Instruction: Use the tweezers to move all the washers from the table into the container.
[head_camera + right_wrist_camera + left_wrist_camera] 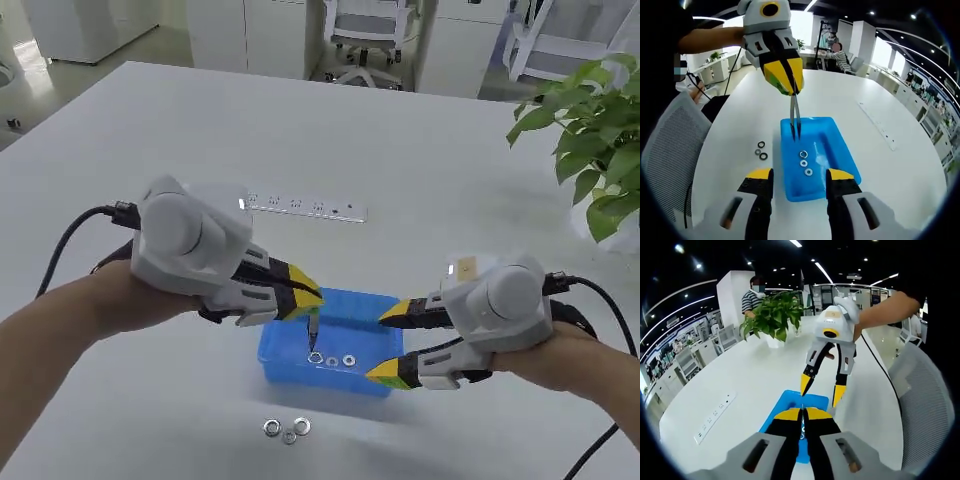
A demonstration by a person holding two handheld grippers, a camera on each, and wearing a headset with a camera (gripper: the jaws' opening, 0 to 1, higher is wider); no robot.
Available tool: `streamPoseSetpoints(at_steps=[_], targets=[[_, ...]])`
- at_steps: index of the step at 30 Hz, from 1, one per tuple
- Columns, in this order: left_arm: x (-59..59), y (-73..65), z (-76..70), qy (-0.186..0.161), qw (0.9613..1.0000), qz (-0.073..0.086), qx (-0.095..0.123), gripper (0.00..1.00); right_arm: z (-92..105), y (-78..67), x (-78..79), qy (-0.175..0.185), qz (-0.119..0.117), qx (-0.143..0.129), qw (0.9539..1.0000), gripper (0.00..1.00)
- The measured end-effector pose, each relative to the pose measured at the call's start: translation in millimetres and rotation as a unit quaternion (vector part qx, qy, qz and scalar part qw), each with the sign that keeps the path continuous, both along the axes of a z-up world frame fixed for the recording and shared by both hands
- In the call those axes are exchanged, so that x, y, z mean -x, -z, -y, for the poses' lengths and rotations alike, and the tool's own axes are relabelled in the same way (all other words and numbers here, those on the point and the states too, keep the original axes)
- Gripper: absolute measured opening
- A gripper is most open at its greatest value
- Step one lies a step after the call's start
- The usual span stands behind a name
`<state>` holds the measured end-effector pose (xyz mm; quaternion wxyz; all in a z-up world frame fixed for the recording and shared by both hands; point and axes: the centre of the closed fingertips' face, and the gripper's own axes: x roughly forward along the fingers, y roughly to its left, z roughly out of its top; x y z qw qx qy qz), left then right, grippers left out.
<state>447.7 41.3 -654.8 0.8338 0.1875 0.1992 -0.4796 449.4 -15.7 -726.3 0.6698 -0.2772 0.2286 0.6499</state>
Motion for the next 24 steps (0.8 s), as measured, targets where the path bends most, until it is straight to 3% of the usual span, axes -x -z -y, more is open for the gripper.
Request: streamPoseSetpoints(at_steps=[12, 24], targets=[[16.5, -10.7, 0.8, -0.002, 1.0, -0.001, 0.0, 0.06, 14.9, -3.9, 10.8, 0.023, -0.003, -0.001, 0.9997, 0.54], [32.7, -6.1, 1.5, 0.002, 1.0, -0.006, -0.001, 0.06, 23.6, -6.6, 21.7, 0.037, -0.004, -0.008, 0.9993, 0.63]])
